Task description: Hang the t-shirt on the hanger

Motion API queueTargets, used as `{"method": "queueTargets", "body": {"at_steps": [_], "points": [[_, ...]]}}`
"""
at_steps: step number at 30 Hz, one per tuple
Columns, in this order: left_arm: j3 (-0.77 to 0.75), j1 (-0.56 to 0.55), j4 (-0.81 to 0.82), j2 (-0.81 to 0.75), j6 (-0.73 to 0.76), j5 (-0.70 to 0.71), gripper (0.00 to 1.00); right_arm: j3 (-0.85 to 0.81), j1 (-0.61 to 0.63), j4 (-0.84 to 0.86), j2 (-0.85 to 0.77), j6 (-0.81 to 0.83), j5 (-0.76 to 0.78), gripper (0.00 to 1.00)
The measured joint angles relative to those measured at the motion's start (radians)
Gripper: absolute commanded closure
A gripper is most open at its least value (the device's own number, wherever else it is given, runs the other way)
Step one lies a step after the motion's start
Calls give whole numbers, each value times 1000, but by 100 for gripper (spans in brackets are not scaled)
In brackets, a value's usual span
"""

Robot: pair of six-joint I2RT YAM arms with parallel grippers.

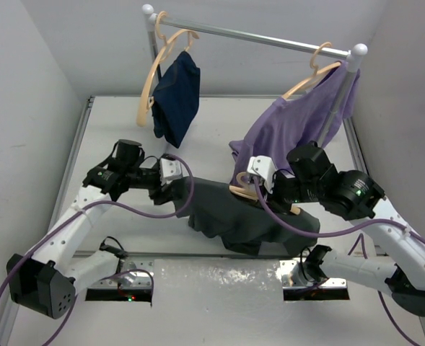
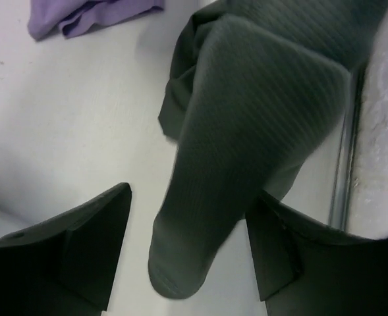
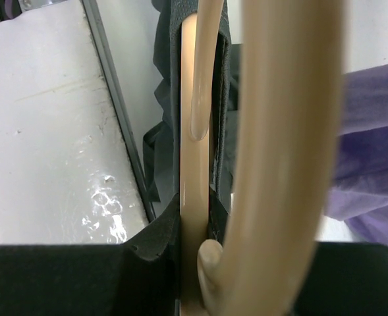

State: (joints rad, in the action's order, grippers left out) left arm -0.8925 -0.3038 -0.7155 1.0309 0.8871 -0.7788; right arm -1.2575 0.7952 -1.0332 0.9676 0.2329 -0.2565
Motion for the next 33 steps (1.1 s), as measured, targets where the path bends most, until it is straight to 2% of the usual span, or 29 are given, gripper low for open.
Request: {"method": "queueTargets", "body": {"at_steps": [1, 2, 6, 13, 19, 30, 31, 32, 33], "points": [[6, -6, 20, 8, -26, -5, 72, 0, 0, 0, 0, 0, -5, 100], [8, -10, 39, 18, -43, -11, 100, 0, 0, 0, 0, 0, -8, 100], [8, -8, 86, 36, -26, 8, 100, -2, -9, 7, 2, -48, 3, 100], [15, 51, -29, 23, 114, -17, 100, 6, -1, 24, -16, -47, 36, 100], [51, 138, -143, 34, 159, 9, 100, 6, 0, -67, -61, 3, 71, 100], [62, 164, -193, 56, 260, 21, 100, 13, -1, -93, -90, 6, 78, 100], [73, 164, -196, 53, 270, 27, 89, 13, -1, -94, -90, 6, 77, 100], [80, 164, -203, 52, 273, 29, 73, 13, -1, -94, -90, 6, 77, 100], [81, 164, -208, 51, 273, 31, 32, 13, -1, -95, -88, 6, 78, 100]]}}
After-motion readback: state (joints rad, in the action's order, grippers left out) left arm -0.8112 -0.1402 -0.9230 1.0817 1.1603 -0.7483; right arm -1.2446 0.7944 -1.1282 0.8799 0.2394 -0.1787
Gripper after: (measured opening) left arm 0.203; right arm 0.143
